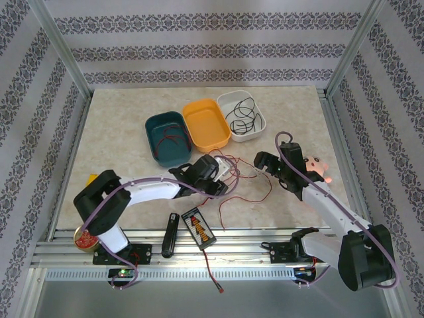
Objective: Untangle the cables
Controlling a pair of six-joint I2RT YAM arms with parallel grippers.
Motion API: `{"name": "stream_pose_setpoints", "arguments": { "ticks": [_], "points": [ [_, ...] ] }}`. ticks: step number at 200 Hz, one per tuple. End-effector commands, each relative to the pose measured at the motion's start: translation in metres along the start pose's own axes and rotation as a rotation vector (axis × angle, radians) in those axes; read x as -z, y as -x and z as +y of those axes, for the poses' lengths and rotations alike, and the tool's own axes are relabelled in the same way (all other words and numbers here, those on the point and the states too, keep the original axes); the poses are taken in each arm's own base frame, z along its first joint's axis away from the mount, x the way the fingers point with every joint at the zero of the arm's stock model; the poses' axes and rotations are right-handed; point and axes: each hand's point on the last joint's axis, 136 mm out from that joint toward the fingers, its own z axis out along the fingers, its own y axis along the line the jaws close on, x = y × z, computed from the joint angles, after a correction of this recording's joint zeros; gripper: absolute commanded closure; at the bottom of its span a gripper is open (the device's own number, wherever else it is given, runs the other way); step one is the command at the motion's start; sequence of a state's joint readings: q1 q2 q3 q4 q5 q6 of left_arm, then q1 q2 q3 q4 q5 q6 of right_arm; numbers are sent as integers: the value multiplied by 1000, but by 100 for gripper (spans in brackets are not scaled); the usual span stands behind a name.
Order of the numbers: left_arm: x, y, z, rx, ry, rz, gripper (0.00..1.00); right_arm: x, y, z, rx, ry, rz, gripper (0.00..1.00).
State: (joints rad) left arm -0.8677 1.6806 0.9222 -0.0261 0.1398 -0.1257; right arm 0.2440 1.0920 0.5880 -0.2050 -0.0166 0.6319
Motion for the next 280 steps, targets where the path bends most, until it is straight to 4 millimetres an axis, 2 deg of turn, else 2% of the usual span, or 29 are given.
{"name": "stream_pose_setpoints", "arguments": {
  "ticks": [1, 49, 69, 92, 102, 123, 147, 167, 191, 215, 261, 280],
  "points": [
    [-11, 24, -19, -103, -45, -54, 52, -2, 3, 5, -43, 28, 1, 2],
    [-41, 25, -21, -151, -13, -8, 52, -3, 3, 6, -53, 45, 5, 2],
    [-52, 22, -16, -159, 20, 20, 53, -3, 2, 6, -54, 48, 6, 2],
    [-56, 24, -8, -146, 63, 29, 69, -3, 3, 7, -55, 55, 3, 2],
    [-53, 28, -8, -137, 72, 19, 79, -3, 2, 7, -54, 57, 5, 2],
    [-37, 48, -12, -124, 69, -33, 88, -3, 2, 7, -52, 57, 4, 2],
    [-8, 79, -21, -124, 43, -120, 96, -4, 1, 7, -51, 64, 5, 2],
    [22, 106, -31, -125, 11, -207, 97, -4, 1, 9, -47, 77, 7, 2],
    [49, 128, -42, -123, -36, -272, 98, -5, 0, 13, -36, 92, 14, 2],
    [69, 142, -51, -121, -71, -306, 98, -3, 3, 20, -19, 121, 12, 2],
    [108, 173, -53, -81, -77, -411, 98, 1, 7, 25, 2, 140, -8, 2],
    [114, 181, -50, -75, -73, -455, 98, 6, 10, 28, 16, 164, -25, 2]
  ]
}}
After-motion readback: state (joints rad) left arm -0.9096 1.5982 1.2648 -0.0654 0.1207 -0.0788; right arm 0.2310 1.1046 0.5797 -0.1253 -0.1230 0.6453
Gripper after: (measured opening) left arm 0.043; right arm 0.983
